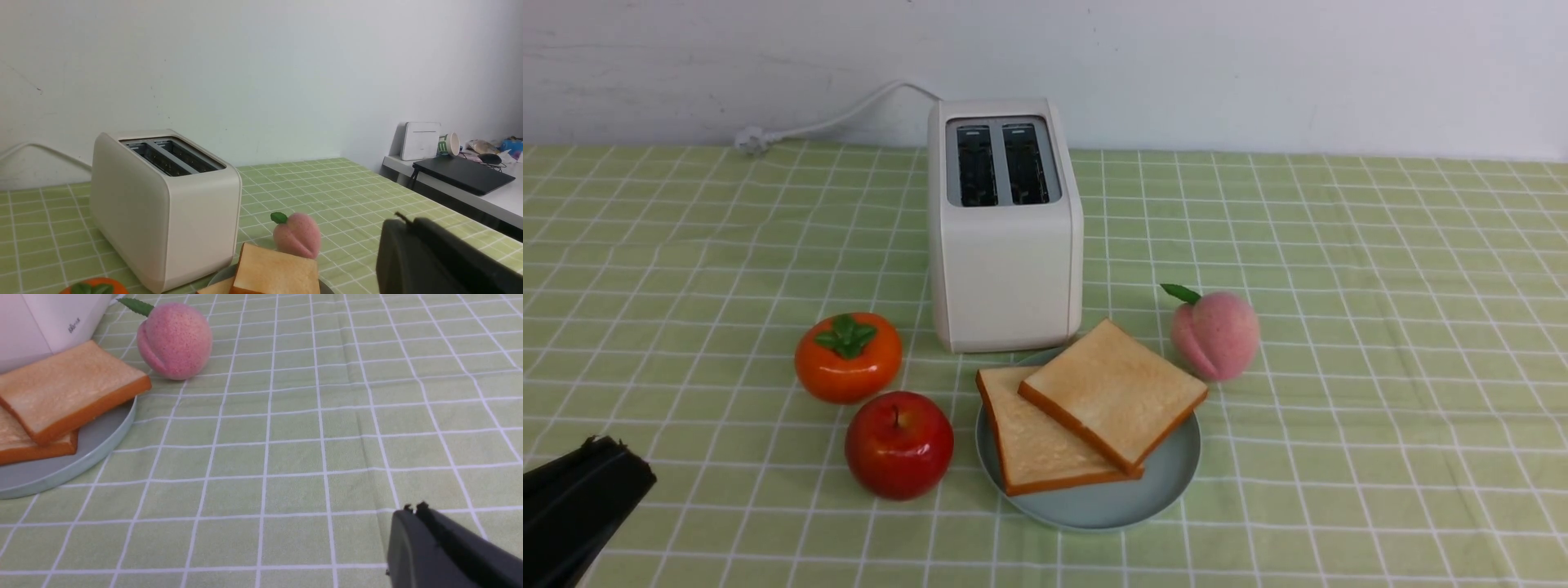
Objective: Take toasted bread from bread machine on green coffee tablecloth place on plate.
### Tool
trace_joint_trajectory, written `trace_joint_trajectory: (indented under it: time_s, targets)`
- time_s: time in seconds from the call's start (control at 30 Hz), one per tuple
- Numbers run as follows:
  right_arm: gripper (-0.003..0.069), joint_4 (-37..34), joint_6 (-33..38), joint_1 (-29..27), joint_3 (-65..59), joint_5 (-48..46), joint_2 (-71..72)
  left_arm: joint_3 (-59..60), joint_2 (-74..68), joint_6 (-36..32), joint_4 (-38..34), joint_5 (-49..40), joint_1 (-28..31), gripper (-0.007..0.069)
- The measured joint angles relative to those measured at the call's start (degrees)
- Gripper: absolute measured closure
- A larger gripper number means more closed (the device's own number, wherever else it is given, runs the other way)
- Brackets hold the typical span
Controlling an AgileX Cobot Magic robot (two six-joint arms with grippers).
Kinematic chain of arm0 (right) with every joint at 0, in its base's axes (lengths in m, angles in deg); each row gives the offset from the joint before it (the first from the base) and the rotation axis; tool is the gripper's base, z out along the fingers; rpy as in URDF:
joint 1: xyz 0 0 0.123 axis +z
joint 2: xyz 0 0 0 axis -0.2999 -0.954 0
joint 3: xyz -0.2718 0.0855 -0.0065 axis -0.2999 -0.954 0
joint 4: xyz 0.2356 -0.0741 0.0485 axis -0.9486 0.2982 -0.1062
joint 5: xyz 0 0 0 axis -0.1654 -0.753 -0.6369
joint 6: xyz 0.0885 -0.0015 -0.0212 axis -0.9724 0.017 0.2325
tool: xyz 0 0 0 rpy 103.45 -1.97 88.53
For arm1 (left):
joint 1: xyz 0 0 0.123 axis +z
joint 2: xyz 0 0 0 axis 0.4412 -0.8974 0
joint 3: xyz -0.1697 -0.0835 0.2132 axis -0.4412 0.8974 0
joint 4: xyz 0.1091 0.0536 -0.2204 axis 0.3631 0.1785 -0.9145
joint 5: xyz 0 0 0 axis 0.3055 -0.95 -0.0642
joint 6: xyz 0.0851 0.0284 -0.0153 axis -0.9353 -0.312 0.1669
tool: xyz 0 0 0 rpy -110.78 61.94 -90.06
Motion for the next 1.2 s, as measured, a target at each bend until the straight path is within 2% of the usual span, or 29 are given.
trace_joint_trajectory:
  time_s: [0.1,0.2,0.33,0.4,0.43,0.47,0.5,0.57,0.6,0.7,0.8,0.97,1.2]
  targets:
    - [0.0658,0.0,0.0,0.0,0.0,0.0,0.0,1.0,0.0,0.5,0.0,1.5,0.0,0.0621]
    - [0.0657,0.0,0.0,0.0,0.0,0.0,0.0,3.2,0.4,4.5,2.7,3.2,1.2,0.0622]
    - [0.0655,0.1,0.0,0.0,0.0,0.0,0.0,6.9,2.6,17.3,14.1,3.2,7.5,0.0637]
    - [0.0655,0.1,0.0,0.0,0.0,-0.1,0.0,9.0,4.8,26.0,22.8,1.9,12.4,0.0637]
    - [0.0655,0.1,0.0,0.0,0.0,-0.1,0.0,10.0,6.2,32.6,28.8,0.6,15.0,0.0637]
    - [0.0655,0.1,0.0,0.0,0.0,-0.1,0.0,10.1,6.4,32.6,29.7,0.4,15.4,0.0637]
    - [0.0655,0.1,0.0,0.0,0.0,-0.1,0.0,11.1,8.1,39.9,35.4,-1.0,18.3,0.0637]
    - [0.0655,0.1,0.0,0.0,0.0,-0.1,0.0,12.0,9.7,44.1,39.2,-2.0,20.5,0.0637]
    - [0.0655,0.1,0.0,0.0,0.0,-0.1,0.0,13.5,11.0,50.3,45.5,-3.1,22.9,0.0637]
    - [0.0655,0.0,0.0,0.0,0.0,-0.1,0.0,16.3,11.5,57.8,52.6,-3.8,26.0,0.0637]
    - [0.0655,0.0,0.0,0.0,0.0,-0.1,0.0,16.9,11.5,60.6,54.7,-7.4,26.7,0.0637]
    - [0.0655,0.0,0.0,0.0,0.0,-0.1,0.0,17.1,11.5,61.2,55.2,-17.1,26.9,0.0637]
    - [0.0655,0.0,0.0,0.0,0.0,-0.1,0.0,17.1,11.5,61.3,55.2,-17.3,26.9,0.0637]
